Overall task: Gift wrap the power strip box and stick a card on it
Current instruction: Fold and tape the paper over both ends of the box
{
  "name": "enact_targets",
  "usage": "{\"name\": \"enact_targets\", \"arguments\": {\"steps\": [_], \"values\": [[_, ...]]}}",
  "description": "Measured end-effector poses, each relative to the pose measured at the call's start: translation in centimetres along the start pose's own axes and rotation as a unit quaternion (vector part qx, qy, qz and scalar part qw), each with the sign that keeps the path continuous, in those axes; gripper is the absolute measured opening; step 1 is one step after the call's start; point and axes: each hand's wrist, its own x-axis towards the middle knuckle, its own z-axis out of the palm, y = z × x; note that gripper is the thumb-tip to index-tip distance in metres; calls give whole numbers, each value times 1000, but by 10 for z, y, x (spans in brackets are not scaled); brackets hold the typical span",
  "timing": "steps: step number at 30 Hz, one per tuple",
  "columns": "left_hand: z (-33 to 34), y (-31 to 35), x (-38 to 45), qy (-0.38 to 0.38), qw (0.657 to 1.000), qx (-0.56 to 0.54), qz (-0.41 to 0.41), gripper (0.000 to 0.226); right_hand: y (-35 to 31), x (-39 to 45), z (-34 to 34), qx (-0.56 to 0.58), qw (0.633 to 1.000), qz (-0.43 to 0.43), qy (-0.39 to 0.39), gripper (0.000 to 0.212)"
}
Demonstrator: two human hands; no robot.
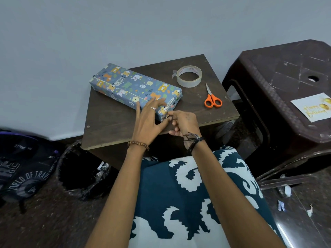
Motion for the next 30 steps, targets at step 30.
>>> {"name": "enact_targets", "arguments": {"steps": [30], "values": [[-7,30,11,207,782,-479,-340,80,-3,-15,15,-169,853,-490,63,45]]}}
